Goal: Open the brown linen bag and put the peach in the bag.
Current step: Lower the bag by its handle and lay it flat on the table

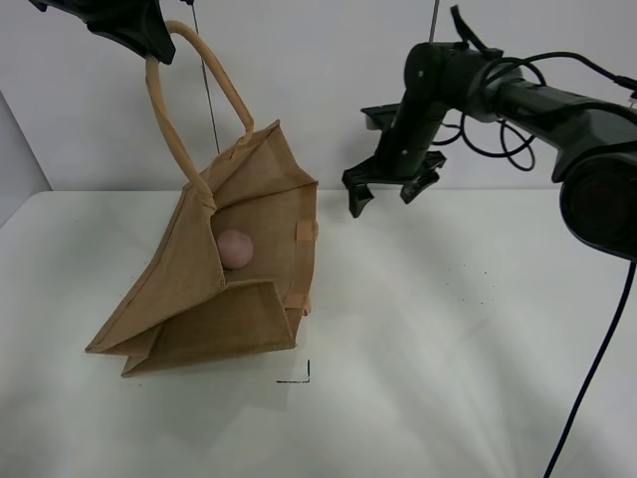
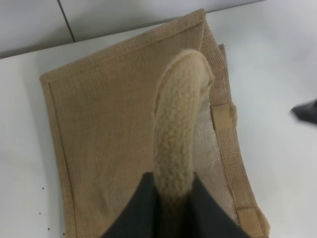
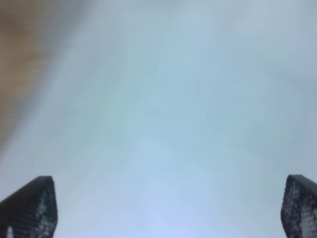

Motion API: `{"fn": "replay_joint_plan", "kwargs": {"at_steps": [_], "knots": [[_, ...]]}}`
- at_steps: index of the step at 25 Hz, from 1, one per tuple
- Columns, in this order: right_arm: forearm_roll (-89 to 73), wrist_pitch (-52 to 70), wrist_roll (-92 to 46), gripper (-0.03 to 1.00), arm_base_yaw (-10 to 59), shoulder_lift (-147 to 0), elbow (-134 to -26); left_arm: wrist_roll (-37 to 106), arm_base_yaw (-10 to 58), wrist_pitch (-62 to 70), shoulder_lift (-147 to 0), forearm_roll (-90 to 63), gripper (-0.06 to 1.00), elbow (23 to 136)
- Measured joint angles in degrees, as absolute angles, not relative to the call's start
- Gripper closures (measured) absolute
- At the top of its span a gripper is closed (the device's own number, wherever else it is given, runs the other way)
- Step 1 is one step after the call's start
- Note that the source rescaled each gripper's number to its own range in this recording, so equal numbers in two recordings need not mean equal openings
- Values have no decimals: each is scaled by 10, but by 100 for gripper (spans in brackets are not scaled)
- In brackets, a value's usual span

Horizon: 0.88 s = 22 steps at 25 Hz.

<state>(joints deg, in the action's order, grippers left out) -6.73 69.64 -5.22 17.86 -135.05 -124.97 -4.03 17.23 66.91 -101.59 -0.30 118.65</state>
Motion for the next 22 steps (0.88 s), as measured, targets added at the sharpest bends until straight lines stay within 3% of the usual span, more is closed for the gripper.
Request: {"fn": "replay_joint_plan", "kwargs": {"at_steps": [8,14,22], "knots": [[-64,696,-49,-3,53,-1350,-1250,-40,172,669,-1016,-3,94,1187],[-62,696,-38,-3,15,-1342,-1236,-40,172,669,-1016,-3,94,1187],[-46,696,-38,-3,14,-1197,-1052,-40,172,669,-1016,-3,94,1187]]}}
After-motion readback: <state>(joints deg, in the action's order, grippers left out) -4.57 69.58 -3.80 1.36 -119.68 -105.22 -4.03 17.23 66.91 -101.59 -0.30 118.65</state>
